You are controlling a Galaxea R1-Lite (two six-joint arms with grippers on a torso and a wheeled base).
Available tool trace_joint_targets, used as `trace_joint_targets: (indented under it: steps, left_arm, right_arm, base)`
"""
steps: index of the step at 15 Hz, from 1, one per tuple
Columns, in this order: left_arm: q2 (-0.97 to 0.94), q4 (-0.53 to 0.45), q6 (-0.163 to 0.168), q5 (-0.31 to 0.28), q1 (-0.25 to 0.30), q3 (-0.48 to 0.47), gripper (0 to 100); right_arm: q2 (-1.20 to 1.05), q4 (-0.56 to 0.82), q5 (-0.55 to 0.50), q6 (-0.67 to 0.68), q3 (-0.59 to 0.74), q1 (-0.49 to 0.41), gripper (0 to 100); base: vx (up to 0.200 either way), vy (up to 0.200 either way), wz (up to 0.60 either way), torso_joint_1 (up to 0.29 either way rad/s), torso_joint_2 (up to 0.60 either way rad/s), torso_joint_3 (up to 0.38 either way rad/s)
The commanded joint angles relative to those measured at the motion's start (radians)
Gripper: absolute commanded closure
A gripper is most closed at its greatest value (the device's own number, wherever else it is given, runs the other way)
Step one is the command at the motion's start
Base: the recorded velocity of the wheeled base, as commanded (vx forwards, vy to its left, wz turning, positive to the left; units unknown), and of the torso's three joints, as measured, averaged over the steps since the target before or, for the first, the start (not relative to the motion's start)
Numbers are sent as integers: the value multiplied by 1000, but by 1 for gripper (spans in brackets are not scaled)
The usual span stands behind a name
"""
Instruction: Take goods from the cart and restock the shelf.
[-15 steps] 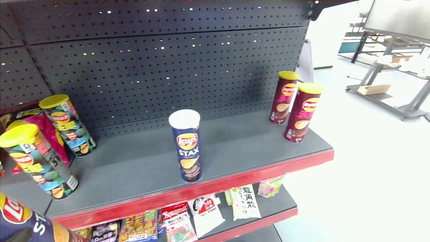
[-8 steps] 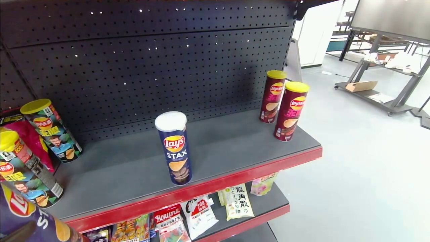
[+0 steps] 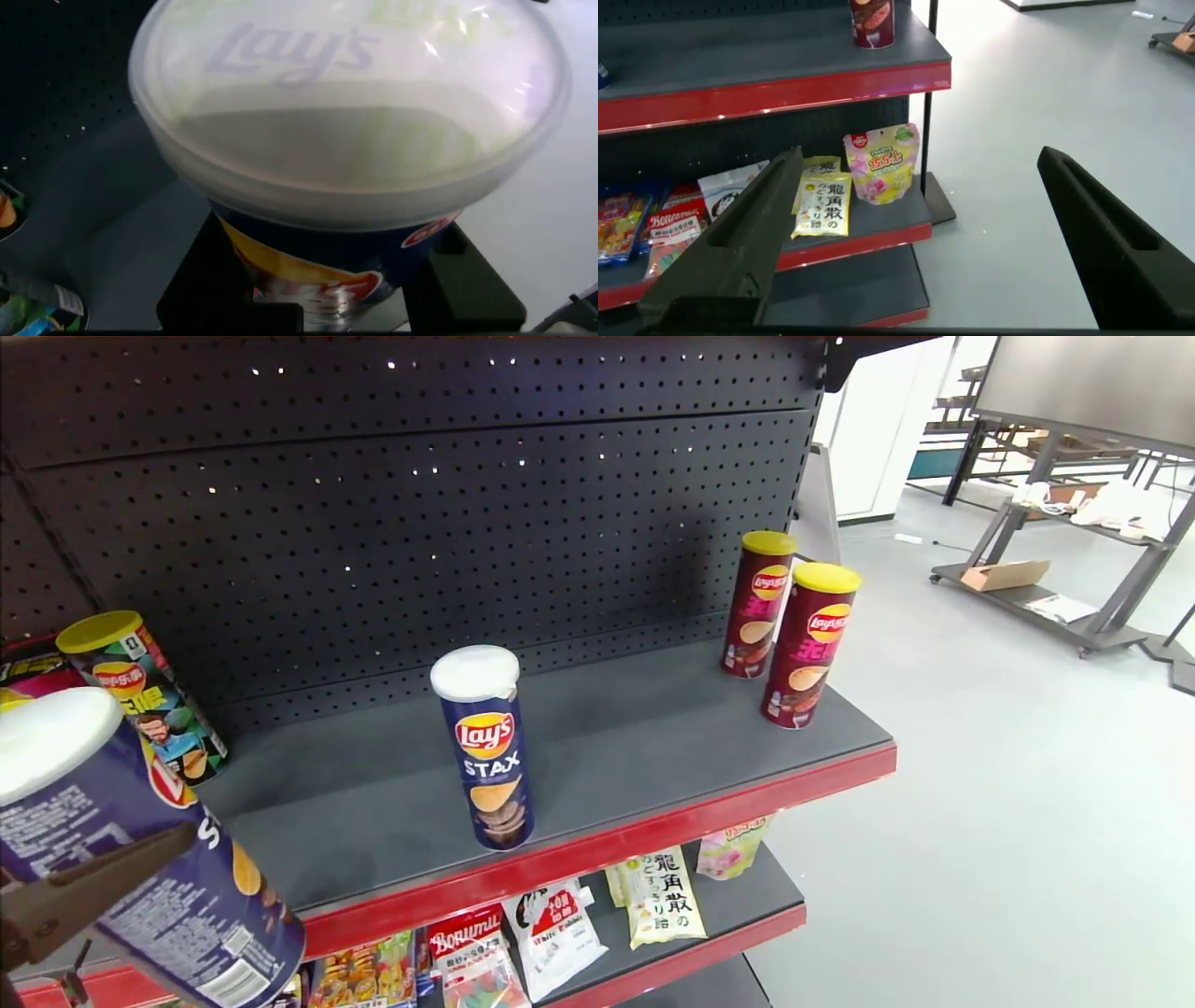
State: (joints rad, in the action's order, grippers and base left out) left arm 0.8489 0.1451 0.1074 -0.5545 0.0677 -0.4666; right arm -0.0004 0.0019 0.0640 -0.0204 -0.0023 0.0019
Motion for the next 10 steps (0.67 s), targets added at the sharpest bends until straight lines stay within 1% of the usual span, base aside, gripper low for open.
trace_joint_targets:
  steps: [1,3,6,7,8,10]
  left_arm:
    - [117,28,0,-10,1,-15,100]
    - [188,30,0,-12,-2,-56,100]
    - [262,36,5,-12,-68,-109,100]
    - [289,47,5,-13,-81,-118,100]
    - [321,82,5,-13,-100,-118,100]
    - [378,165,5,-15,-109,-116,100]
  right_arm:
    - [0,0,-4,-3,1,0,0]
    - [0,0,-10,4,1,-2,0]
    - [0,0,-18,7,1,0,0]
    - [0,0,-21,11,1,0,0]
    - [0,0,-21,13,1,0,0]
    - [0,0,-20,14,1,-2,0]
  base:
    - [0,0,0,0,0,0]
    - [0,0,0,0,0,0]
    - [0,0,0,0,0,0]
    - [0,0,0,0,0,0]
    - [0,0,0,0,0,0]
    - [0,0,0,0,0,0]
